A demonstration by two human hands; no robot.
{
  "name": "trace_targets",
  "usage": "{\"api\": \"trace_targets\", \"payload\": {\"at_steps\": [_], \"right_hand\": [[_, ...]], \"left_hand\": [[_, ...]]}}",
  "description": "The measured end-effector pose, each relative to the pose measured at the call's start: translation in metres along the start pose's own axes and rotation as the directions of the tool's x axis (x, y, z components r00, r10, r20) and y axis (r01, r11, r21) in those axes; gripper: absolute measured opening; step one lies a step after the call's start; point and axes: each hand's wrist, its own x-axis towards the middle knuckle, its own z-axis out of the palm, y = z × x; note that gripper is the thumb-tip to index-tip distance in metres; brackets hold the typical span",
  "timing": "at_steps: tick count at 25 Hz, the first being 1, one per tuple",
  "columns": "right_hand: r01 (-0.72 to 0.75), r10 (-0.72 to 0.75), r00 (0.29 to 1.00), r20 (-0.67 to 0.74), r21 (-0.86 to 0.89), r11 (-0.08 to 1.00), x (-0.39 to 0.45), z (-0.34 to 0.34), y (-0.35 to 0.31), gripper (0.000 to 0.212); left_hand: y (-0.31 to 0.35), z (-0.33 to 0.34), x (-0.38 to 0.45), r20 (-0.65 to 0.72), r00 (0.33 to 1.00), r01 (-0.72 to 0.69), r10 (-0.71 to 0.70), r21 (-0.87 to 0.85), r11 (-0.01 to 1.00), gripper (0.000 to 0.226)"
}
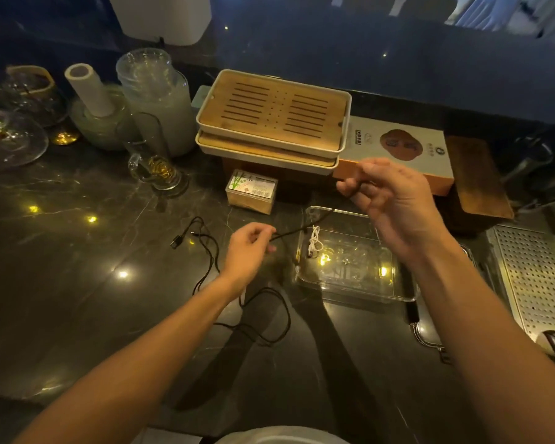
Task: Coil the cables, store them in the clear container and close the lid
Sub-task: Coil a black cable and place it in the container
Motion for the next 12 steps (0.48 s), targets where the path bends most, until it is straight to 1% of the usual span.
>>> {"api": "trace_targets", "payload": {"at_steps": [1,2,3,5,7,9,10,12], "right_hand": [[0.007,-0.005,1.000,-0.025,0.072,0.997,-0.002,-0.005,-0.003,0.007],[0.019,-0.012,0.998,-0.066,0.115,0.993,-0.004,-0.012,-0.008,0.006],[0.034,-0.019,0.993,-0.116,0.131,0.991,-0.006,-0.021,-0.013,0.007],[0.034,-0.008,0.971,-0.239,0.103,0.994,-0.007,-0.043,-0.023,0.019],[-0.015,0.016,0.933,-0.360,0.006,1.000,-0.005,-0.062,-0.025,0.034],[-0.076,0.015,0.871,-0.492,-0.105,0.992,-0.001,-0.083,-0.018,0.040],[-0.091,0.005,0.830,-0.558,-0.127,0.988,0.001,-0.092,-0.015,0.042],[-0.092,-0.028,0.744,-0.668,-0.143,0.985,0.006,-0.115,-0.011,0.046]], "left_hand": [[0.003,0.000,-0.001,-0.015,0.999,0.042,-0.043,-0.089,0.995,0.018],[0.005,-0.002,-0.002,-0.041,0.997,0.056,-0.061,-0.125,0.991,0.018],[0.005,-0.003,-0.004,-0.078,0.996,0.041,-0.050,-0.114,0.993,0.019],[0.001,-0.007,-0.010,-0.154,0.988,-0.004,-0.013,-0.106,0.994,0.018],[-0.003,-0.006,-0.015,-0.220,0.974,0.009,-0.050,-0.181,0.983,0.018],[-0.010,-0.004,-0.017,-0.222,0.967,0.056,-0.124,-0.290,0.956,0.019],[-0.013,-0.004,-0.019,-0.205,0.966,0.069,-0.158,-0.384,0.921,0.019],[-0.017,-0.010,-0.021,-0.151,0.965,0.084,-0.216,-0.602,0.794,0.018]]}}
